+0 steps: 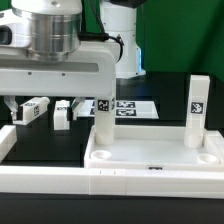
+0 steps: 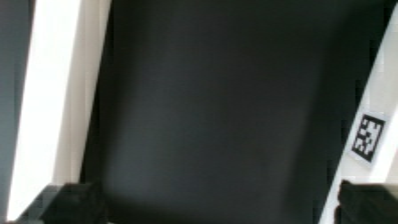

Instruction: Assemble desk

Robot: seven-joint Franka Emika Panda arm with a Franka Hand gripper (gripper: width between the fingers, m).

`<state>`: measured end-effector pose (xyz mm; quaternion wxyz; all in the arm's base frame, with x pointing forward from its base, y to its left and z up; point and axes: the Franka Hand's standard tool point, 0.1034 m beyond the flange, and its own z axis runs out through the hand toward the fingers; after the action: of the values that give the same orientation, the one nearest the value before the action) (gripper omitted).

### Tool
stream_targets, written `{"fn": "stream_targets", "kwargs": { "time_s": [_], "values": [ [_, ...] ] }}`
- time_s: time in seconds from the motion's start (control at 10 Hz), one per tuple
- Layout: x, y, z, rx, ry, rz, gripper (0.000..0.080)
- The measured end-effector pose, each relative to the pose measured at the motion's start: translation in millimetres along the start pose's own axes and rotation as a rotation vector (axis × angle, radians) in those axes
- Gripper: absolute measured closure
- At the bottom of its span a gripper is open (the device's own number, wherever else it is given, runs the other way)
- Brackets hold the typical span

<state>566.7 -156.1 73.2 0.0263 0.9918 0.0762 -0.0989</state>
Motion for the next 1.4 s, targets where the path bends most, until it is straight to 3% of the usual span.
{"fn": "stream_targets", "kwargs": {
  "time_s": [0.1,0.3,0.7,0.9,1.0,1.2,1.4],
  "values": [
    [-12.5,11.3,4.3,0.028,-0.015,0.038,0.0151],
    [-28.8,16.8,8.8,0.056,-0.026,0.052,0.0151],
    [-32.9,10.0,12.3,0.067,-0.048,0.055,0.0151],
    [-51.8,2.1,15.9,0.149,-0.233,0.123,0.0151],
    [-57.9,-1.5,18.5,0.176,-0.308,0.136,0.0151],
    [-69.9,-12.3,22.3,0.206,-0.445,0.178,0.0151],
    [-67.6,-13.5,26.5,0.222,-0.537,0.168,0.0151]
  ]
}}
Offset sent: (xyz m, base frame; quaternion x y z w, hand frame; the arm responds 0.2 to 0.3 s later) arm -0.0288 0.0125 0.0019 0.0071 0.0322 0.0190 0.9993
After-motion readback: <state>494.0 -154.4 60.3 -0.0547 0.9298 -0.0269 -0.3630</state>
